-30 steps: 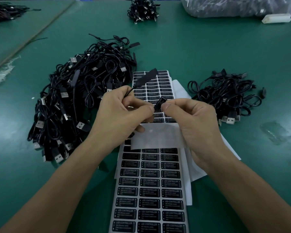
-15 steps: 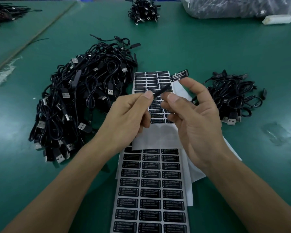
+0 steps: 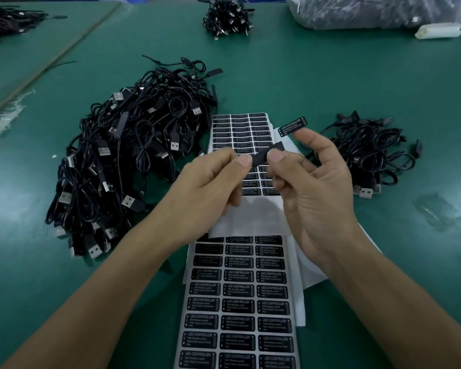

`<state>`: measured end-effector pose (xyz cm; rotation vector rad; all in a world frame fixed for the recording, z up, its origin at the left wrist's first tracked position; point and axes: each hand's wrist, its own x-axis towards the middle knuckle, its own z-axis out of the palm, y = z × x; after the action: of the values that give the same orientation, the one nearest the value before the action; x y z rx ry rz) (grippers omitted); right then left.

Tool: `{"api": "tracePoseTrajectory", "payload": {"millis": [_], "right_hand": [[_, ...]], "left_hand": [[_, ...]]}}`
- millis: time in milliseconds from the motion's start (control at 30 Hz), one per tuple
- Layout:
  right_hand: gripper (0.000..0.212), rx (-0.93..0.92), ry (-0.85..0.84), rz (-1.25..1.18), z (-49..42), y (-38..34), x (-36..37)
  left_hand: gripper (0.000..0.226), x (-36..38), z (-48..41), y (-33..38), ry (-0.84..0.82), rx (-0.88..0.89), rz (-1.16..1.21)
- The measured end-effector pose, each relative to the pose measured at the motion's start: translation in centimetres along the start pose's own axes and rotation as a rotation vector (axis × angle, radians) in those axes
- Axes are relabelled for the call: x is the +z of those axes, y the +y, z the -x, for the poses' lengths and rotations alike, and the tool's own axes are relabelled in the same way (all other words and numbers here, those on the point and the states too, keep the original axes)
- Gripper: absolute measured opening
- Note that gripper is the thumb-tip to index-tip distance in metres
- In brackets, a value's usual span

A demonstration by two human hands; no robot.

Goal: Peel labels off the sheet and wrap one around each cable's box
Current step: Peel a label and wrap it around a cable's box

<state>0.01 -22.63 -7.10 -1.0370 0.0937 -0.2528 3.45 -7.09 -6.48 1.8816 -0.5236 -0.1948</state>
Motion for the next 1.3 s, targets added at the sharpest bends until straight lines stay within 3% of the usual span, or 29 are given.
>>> {"api": "tracePoseTrajectory", "payload": {"millis": [167,333,500,600,1067,1300], "right_hand": [[0.054,-0.054,-0.002,0.061,-0.1,0.0,-0.2],[0.041,-0.128,-0.012,0.188,0.1,0.4,-0.2],[0.007,-0.127,0.033,0.188,0.2,0.3,-0.1],[0.017,-0.064,0.014,0.202,0.2,0.6,-0.1],[0.01,0.007,0.037,0.24,0.2,1.1,-0.3],[0.015,0.011,0.034,0.269,0.3,0.9,-0.1]], "left_hand": [[0.014,0.0,-0.1,0.1,0.127,0.117,-0.068],[0.016,0.1,-0.1,0.1,0.228,0.106,-0.04],[0.022,0.3,-0.3,-0.5,0.261,0.015,0.104],[0.022,0.4,-0.4,-0.5,0.251,-0.005,0.16],[0.008,0.4,-0.2,-0.4,0.125,-0.005,0.267],[0.021,0.3,-0.2,-0.5,0.074,-0.028,0.246]]}}
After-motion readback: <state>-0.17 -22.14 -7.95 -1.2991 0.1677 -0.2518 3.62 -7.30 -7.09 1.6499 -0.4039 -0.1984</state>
